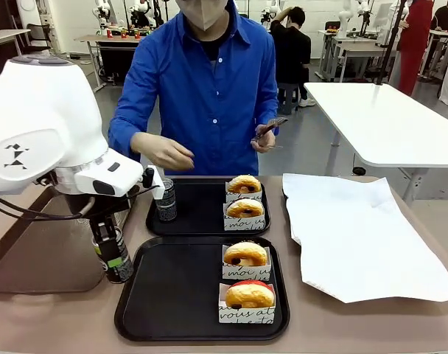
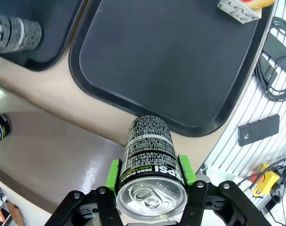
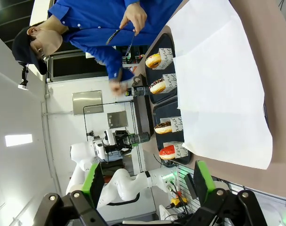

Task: Set up donuts and drinks on trays.
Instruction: Pick up one Pepsi coke from the Handle tray and place it on the Flat Tray without a Pepsi coke.

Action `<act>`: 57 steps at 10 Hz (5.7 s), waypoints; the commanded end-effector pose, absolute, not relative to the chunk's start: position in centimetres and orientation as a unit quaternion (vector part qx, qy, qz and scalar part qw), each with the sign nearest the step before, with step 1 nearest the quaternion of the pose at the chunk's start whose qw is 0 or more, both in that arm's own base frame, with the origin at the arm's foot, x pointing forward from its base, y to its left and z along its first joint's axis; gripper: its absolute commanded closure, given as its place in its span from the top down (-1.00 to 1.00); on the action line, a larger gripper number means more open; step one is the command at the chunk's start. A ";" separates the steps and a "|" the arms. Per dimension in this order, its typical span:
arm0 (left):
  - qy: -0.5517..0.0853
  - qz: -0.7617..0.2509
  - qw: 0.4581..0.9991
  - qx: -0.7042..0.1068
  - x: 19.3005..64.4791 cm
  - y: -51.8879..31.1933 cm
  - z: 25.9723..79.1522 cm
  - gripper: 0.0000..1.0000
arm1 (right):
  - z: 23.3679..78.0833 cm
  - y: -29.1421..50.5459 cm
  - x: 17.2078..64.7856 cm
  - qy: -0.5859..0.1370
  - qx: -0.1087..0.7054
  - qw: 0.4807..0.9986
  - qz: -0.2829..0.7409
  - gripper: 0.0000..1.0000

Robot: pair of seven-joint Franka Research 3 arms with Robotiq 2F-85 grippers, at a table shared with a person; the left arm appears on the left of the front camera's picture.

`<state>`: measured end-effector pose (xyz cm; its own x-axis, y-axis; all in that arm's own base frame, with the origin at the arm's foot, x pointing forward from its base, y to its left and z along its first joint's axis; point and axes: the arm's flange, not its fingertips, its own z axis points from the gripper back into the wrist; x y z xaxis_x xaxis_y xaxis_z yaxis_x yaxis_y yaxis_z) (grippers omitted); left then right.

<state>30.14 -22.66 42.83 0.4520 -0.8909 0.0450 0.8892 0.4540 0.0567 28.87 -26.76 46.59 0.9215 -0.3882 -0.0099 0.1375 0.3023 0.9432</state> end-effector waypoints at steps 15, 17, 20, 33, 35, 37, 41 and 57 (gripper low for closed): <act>-0.043 -0.542 0.839 0.022 32.6 -28.0 43.4 0.78 | 46.6 -26.7 28.9 -0.117 0.575 0.793 -0.163 1.00; -0.048 -0.531 0.846 0.023 32.0 -26.4 45.8 1.00 | 46.6 -26.7 28.9 -0.117 0.575 0.793 -0.163 1.00; -0.065 -0.436 0.896 0.045 30.8 -23.4 47.4 1.00 | 46.6 -26.7 28.9 -0.117 0.575 0.793 -0.163 1.00; -0.074 -0.343 0.936 0.012 31.2 -19.1 49.3 1.00 | 46.6 -26.7 28.9 -0.117 0.575 0.793 -0.163 1.00; -0.064 -0.206 0.949 -0.229 35.4 -10.4 52.2 1.00 | 46.6 -26.7 28.9 -0.117 0.575 0.793 -0.163 1.00; -0.105 -0.117 0.935 -0.317 37.4 -1.3 53.2 1.00 | 46.6 -26.7 28.9 -0.117 0.575 0.793 -0.163 1.00; -0.193 -0.013 0.883 -0.427 32.7 12.6 50.3 1.00 | 46.6 -26.7 28.9 -0.117 0.575 0.793 -0.163 1.00; -0.117 0.072 0.826 -0.546 27.1 21.6 39.9 1.00 | 46.6 -26.7 28.9 -0.117 0.575 0.793 -0.163 1.00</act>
<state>27.26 21.71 39.64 0.9663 0.2374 0.0995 -0.0056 0.4057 -0.9140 28.82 -26.82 46.58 0.9208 -0.3900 -0.0102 0.1383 0.3018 0.9433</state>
